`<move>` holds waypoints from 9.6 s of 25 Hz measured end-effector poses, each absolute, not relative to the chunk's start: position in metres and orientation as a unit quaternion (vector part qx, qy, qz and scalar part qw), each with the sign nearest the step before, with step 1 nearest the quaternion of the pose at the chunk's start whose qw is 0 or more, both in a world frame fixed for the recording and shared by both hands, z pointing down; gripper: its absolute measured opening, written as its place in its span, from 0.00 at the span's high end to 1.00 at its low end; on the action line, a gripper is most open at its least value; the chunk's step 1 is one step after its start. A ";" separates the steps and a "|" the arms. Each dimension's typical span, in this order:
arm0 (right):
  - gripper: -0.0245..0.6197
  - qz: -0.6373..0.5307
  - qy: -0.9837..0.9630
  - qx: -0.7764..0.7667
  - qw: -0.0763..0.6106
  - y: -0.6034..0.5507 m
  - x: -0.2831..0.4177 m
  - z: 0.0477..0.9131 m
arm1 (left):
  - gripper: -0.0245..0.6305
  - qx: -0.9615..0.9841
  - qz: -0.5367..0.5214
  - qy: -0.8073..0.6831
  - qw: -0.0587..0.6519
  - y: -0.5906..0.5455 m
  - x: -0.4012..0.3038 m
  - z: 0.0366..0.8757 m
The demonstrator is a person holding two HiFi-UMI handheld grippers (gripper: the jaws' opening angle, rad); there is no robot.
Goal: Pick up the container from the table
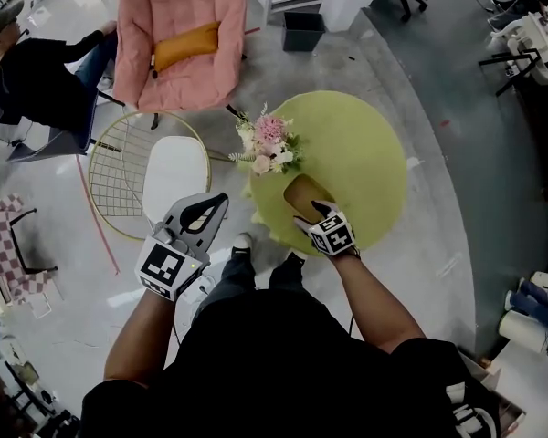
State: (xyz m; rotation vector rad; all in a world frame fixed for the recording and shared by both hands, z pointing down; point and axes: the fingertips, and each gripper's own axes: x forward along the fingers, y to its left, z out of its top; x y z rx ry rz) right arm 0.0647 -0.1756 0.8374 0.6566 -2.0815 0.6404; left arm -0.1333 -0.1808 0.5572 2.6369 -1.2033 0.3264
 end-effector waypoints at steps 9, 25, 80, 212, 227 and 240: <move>0.50 0.160 -0.814 0.241 0.504 -0.170 0.063 0.865 | 0.94 0.894 0.120 -0.409 0.138 -0.178 -0.139 0.574; 0.50 0.105 -0.782 0.215 0.575 -0.170 0.068 0.906 | 0.94 0.885 0.123 -0.411 0.182 -0.181 -0.143 0.595; 0.92 0.112 -0.760 0.212 0.604 -0.158 0.074 0.932 | 0.94 0.899 0.147 -0.376 0.169 -0.162 -0.131 0.613; 0.94 0.026 -0.799 0.240 0.551 -0.138 0.124 0.586 | 0.94 0.931 0.101 -0.349 0.038 -0.145 -0.029 0.493; 0.94 0.032 -0.797 0.259 0.544 -0.135 0.137 0.564 | 0.94 0.924 0.097 -0.369 0.035 -0.145 -0.049 0.486; 0.94 0.035 -0.788 0.266 0.554 -0.129 0.156 0.556 | 0.94 0.924 0.097 -0.367 0.040 -0.144 -0.043 0.487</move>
